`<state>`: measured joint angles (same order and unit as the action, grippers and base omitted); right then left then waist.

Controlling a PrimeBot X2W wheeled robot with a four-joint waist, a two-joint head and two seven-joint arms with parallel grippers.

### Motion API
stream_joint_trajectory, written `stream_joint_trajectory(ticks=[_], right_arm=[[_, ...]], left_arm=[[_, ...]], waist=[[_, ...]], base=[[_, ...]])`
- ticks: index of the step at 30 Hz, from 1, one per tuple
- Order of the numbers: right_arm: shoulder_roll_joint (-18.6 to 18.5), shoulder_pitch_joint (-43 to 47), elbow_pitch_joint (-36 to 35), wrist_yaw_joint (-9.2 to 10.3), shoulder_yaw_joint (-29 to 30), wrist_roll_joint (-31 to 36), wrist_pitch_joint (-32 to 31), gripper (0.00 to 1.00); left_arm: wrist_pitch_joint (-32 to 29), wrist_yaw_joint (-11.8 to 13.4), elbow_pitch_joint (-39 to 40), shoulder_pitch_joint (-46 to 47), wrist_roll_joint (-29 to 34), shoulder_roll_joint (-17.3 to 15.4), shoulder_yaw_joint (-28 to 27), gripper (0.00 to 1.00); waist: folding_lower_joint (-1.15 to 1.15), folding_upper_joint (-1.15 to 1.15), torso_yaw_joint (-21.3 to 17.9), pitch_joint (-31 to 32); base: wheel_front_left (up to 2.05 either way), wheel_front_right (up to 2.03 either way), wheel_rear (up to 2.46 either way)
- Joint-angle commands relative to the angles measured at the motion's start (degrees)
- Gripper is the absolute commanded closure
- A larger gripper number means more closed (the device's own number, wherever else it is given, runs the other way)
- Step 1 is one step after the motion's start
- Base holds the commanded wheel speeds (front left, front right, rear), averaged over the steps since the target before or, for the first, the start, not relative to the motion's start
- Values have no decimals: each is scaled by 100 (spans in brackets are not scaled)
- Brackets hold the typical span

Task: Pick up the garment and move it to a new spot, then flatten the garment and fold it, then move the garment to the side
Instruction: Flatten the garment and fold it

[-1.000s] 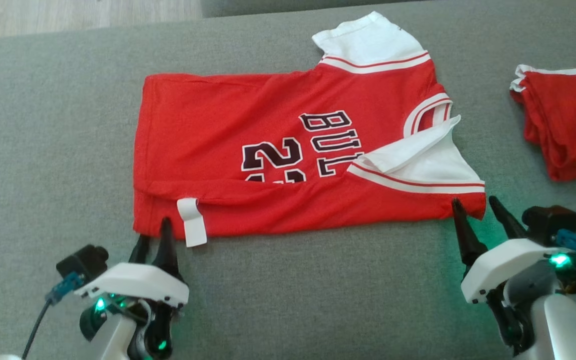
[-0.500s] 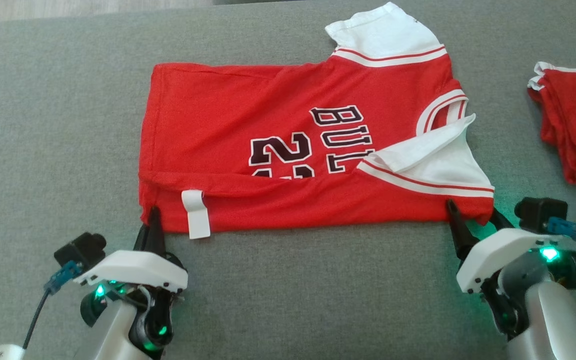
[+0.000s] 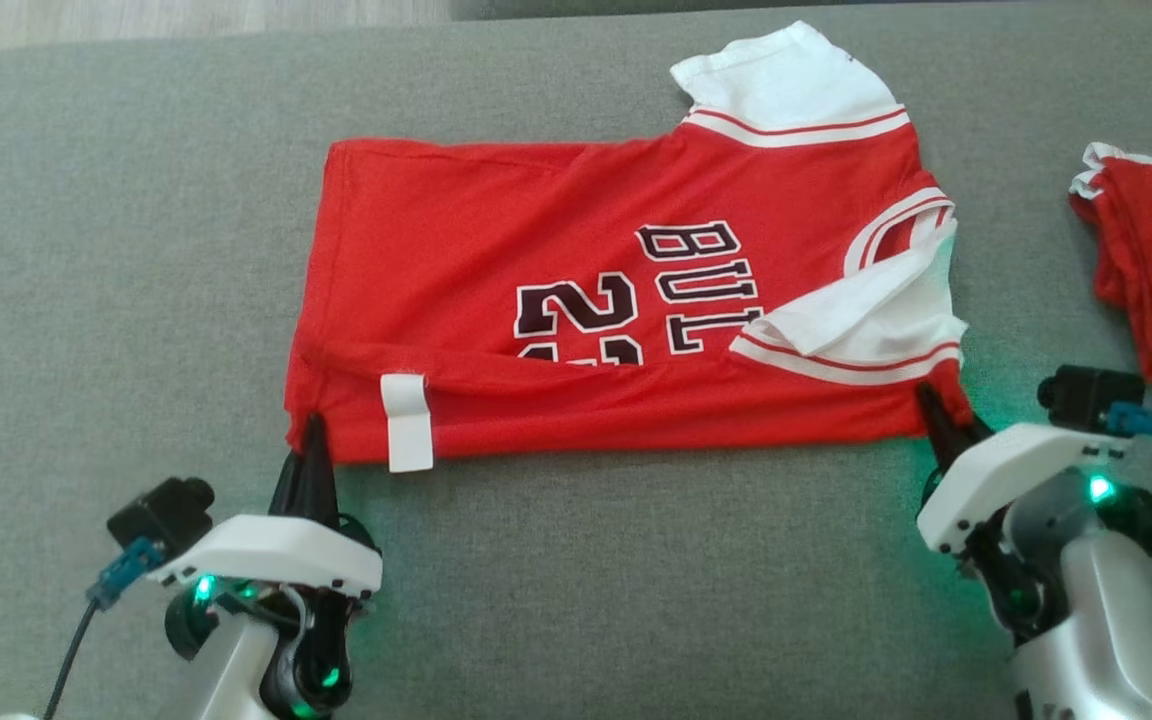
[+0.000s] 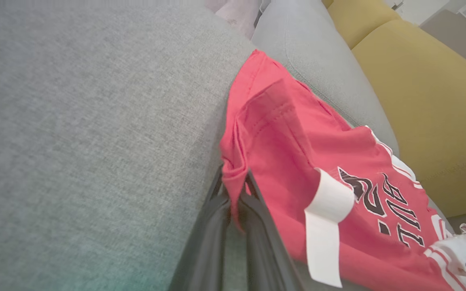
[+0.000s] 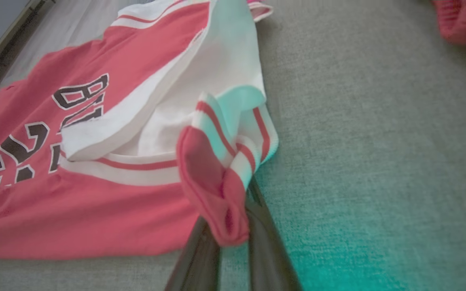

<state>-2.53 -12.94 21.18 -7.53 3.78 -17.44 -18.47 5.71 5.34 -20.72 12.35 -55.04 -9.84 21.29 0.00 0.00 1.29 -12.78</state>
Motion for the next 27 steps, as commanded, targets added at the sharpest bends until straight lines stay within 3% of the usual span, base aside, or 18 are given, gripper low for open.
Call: stream_joint_trajectory(ticks=[1, 8, 17, 24, 25, 26, 27], right_arm=[[-34, -247, -261, 4, -88, 41, -31, 100], [-87, -96, -1367, 4, 111, 214, -772, 100], [-147, 1548, -2886, 4, 566, 148, -1749, 100], [-50, 2222, -2914, 4, 666, 74, -1557, 98], [-44, 2252, -2871, 4, 663, 63, -1483, 73], [-41, 2283, -2815, 4, 646, 34, -1411, 41], [-39, 2309, -2758, 4, 619, -15, -1335, 0]], left_arm=[[83, 30, 218, 84, 72, -164, -180, 100], [50, 147, 1054, -222, 177, -348, -126, 100], [-190, 524, 2034, -1499, 152, -414, 204, 100], [-257, 630, 1909, -1913, 93, -353, 360, 100], [-238, 644, 1855, -1919, 100, -346, 356, 100], [-225, 654, 1803, -1918, 116, -346, 361, 84], [-214, 658, 1762, -1915, 130, -347, 367, 53]], waist=[[0, 0, -1, 35], [0, 0, 11, 265], [0, 0, 75, 464], [0, 0, 31, 458], [0, 0, 19, 459], [0, 0, 6, 462], [0, 0, -8, 466]], base=[[0, 0, 0], [0, 0, 0], [0, 0, 0], [0, 0, 0], [0, 0, 0], [0, 0, 0], [0, 0, 0]])
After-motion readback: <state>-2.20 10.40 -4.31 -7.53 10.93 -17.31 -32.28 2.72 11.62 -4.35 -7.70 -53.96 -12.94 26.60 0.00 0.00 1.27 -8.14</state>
